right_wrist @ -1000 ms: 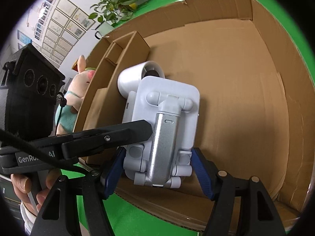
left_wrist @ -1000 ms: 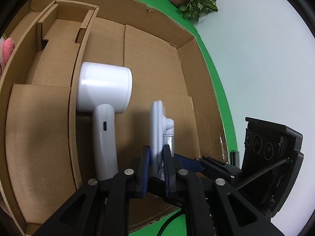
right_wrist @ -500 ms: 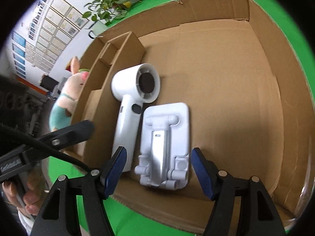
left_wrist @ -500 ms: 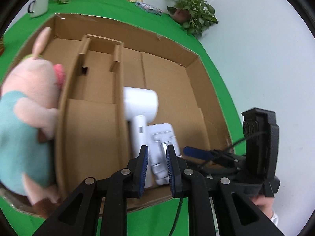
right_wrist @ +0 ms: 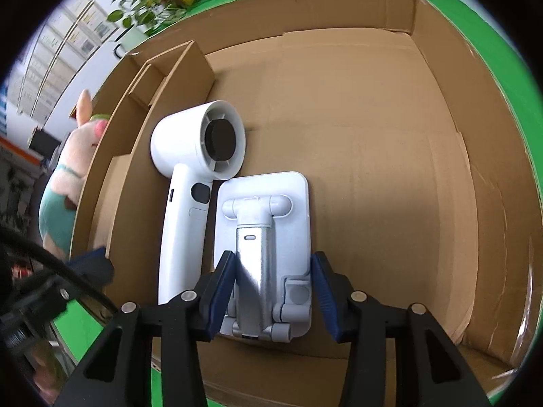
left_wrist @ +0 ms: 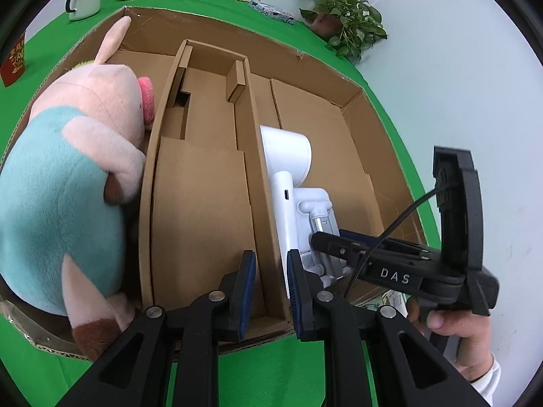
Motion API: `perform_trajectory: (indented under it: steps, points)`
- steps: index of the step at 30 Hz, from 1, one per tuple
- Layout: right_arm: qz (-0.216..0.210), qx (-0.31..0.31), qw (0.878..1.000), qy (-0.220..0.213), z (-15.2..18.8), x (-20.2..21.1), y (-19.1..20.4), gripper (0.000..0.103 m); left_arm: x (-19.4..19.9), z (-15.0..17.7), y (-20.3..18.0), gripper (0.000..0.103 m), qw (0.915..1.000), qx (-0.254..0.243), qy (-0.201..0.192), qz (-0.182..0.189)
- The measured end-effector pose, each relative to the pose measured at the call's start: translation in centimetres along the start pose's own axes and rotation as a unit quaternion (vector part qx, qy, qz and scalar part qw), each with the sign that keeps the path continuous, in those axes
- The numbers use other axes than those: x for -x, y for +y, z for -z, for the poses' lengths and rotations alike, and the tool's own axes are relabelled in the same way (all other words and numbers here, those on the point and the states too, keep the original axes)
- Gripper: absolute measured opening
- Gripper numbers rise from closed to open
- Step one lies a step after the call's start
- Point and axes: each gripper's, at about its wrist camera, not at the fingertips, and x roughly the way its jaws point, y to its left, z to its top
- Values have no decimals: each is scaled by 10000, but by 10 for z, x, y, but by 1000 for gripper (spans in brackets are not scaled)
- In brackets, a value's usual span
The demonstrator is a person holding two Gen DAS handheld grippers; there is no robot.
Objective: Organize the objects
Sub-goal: 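Lower the phone stand beside the hair dryer and open the right gripper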
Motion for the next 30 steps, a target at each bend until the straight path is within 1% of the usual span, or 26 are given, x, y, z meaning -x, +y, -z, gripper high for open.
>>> perform_trajectory:
  steps: [3, 6, 9, 10, 12, 13, 14, 15, 16, 17, 18, 19, 20, 21, 23, 24, 26, 27, 30]
  points:
    - [-85, -149, 9998, 85, 1, 0, -4, 45, -1, 2, 1, 17, 10000, 14, -37, -4]
    - [-346, -451, 9982, 188, 2, -1, -8, 45, -2, 3, 2, 17, 10000, 36, -63, 3]
    - [-431, -506, 9976, 183, 3, -1, -12, 45, -1, 5, 2, 17, 10000, 22, -75, -29]
    - [-420, -486, 9978, 162, 4, 1, -13, 47, 0, 5, 2, 17, 9999, -2, -84, -71]
    - [-275, -373, 9989, -96, 9, 12, -13, 49, 4, 7, 1, 18, 9998, -45, -147, -137]
    - [-210, -311, 9990, -224, 11, 16, -8, 57, 7, 8, 0, 19, 9996, -75, -194, -171]
    - [-80, -161, 9988, -460, 15, 27, -6, 62, 9, 10, -2, 19, 9993, -119, -263, -234]
    - [22, -21, 9978, -664, 19, 35, -4, 70, 14, 12, -4, 19, 9986, -182, -367, -324]
    - [145, 176, 9953, -939, 25, 46, -1, 75, 18, 14, -8, 20, 9975, -269, -504, -424]
    - [317, 416, 9906, -1262, 35, 58, 3, 78, 26, 18, -13, 24, 9952, -393, -695, -562]
    - [515, 642, 9837, -1600, 46, 69, 6, 81, 33, 22, -19, 34, 9923, -506, -875, -720]
    - [652, 833, 9766, -1871, 56, 79, 10, 82, 41, 27, -26, 42, 9873, -645, -1104, -943]
    - [715, 948, 9720, -2028, 63, 85, 14, 82, 49, 35, -34, 62, 9791, -814, -1404, -1224]
    - [771, 1090, 9658, -2221, 70, 90, 17, 83, 54, 39, -42, 80, 9722, -920, -1623, -1413]
    - [709, 1285, 9579, -2469, 89, 98, 22, 83, 67, 55, -56, 92, 9558, -1143, -2091, -1720]
    - [638, 1313, 9567, -2519, 90, 100, 25, 83, 72, 63, -64, 94, 9480, -1286, -2252, -1846]
    - [546, 1267, 9537, -2672, 102, 104, 21, 83, 79, 70, -73, 94, 9400, -1428, -2374, -1992]
    - [537, 1236, 9529, -2717, 105, 105, 22, 83, 83, 76, -76, 94, 9364, -1472, -2438, -2054]
    - [496, 1139, 9512, -2826, 120, 116, 11, 83, 91, 90, -86, 94, 9293, -1503, -2639, -2103]
